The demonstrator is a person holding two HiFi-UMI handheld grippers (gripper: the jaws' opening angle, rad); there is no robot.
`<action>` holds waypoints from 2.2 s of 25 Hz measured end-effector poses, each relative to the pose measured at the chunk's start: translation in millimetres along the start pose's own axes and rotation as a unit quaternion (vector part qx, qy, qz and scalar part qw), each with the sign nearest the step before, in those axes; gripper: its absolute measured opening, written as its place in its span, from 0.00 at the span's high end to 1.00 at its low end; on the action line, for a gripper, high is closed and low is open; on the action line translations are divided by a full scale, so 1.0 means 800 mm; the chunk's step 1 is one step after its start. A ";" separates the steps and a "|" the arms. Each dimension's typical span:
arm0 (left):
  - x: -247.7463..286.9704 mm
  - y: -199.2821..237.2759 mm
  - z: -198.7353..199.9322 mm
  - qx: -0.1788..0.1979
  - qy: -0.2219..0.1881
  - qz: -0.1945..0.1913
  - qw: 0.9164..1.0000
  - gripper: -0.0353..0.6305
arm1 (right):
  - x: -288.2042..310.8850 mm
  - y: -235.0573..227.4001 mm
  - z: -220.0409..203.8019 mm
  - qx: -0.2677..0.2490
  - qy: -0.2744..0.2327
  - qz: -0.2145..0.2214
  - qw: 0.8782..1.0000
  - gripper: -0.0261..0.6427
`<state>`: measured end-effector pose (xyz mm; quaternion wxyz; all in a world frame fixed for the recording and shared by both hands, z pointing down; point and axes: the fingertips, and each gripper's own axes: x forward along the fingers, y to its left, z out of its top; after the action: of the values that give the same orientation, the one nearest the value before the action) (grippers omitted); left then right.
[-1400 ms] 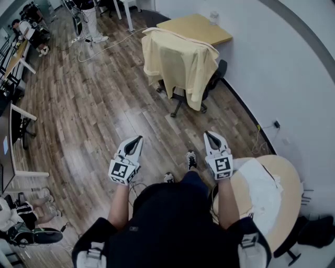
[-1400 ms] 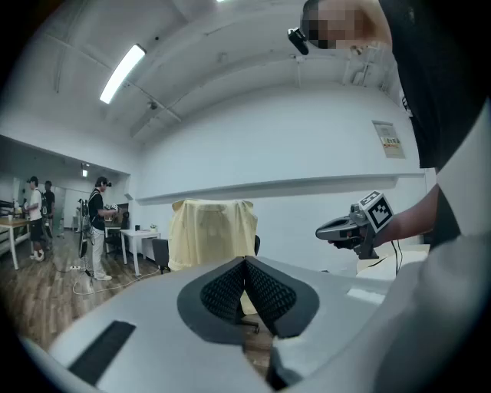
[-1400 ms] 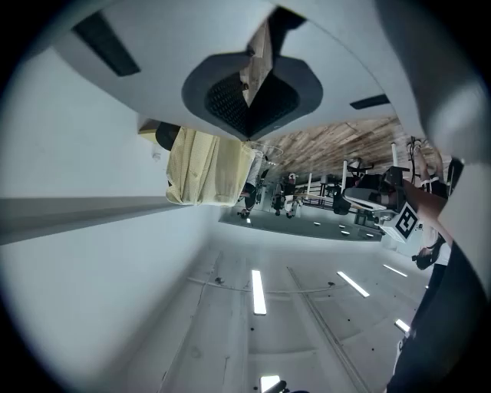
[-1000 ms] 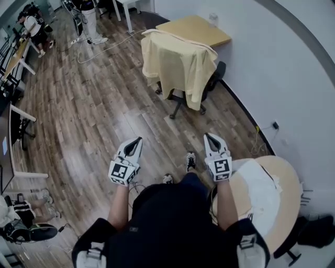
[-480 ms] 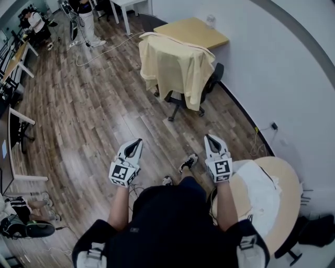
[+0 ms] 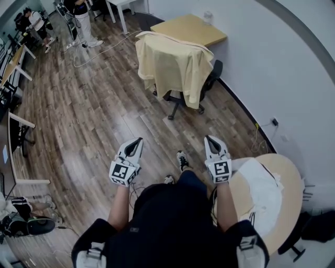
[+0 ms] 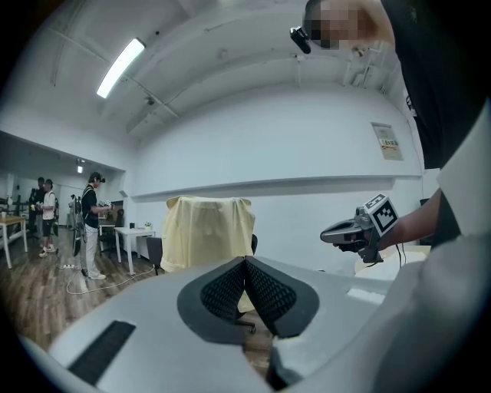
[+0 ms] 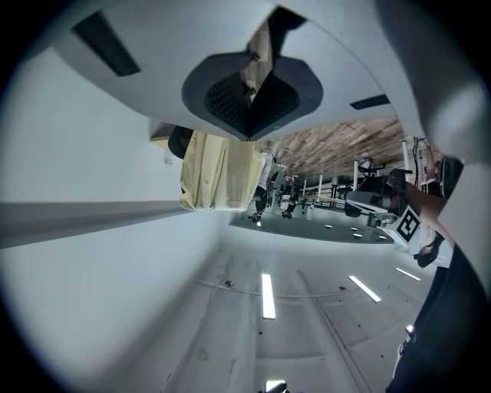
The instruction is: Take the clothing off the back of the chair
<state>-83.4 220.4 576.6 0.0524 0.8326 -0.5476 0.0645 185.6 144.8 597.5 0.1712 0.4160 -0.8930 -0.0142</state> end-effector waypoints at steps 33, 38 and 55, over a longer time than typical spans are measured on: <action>0.149 0.068 0.053 0.017 0.017 0.011 1.000 0.94 | 0.130 -0.126 0.029 0.015 -0.010 0.005 1.000 0.97; 0.172 0.072 0.066 0.021 0.015 0.016 1.000 0.94 | 0.142 -0.146 0.029 0.016 -0.006 0.010 1.000 0.97; 0.210 0.079 0.073 0.024 0.014 0.041 0.999 0.94 | 0.174 -0.184 0.017 0.016 -0.001 0.026 1.000 0.97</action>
<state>-72.6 34.4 548.0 0.0373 0.8096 -0.5786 0.0910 207.0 -57.3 600.8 0.1641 0.3958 -0.9035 0.0040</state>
